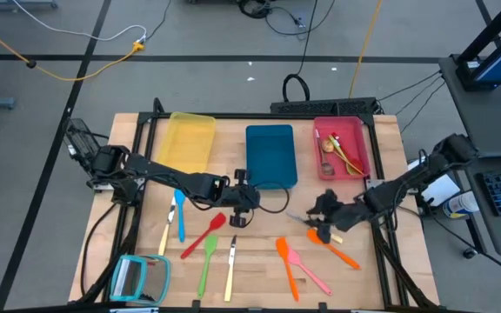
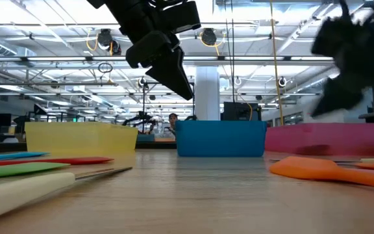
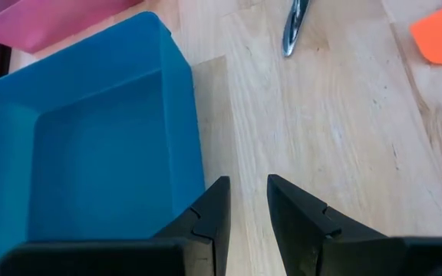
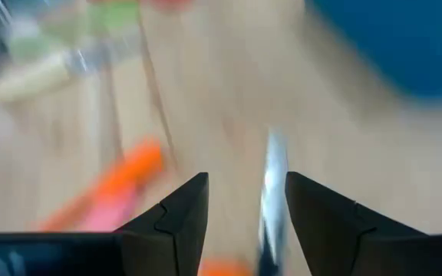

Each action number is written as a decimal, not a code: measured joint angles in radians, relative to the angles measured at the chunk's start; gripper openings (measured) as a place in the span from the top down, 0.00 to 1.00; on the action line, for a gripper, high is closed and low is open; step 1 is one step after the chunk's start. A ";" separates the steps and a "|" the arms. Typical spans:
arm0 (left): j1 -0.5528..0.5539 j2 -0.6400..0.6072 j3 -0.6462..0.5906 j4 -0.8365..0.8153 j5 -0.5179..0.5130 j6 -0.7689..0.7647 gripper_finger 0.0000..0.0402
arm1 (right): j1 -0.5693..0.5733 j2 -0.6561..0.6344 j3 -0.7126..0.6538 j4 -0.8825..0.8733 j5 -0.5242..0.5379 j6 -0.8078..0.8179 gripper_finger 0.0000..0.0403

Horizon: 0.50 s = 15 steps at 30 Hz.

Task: Pick & Place Kitchen Items
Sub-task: Put the top right yellow table knife into the blue bin

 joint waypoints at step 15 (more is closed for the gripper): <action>0.000 0.000 0.000 0.053 0.011 -0.030 0.77 | 0.141 0.057 0.005 -0.333 -0.304 0.366 0.58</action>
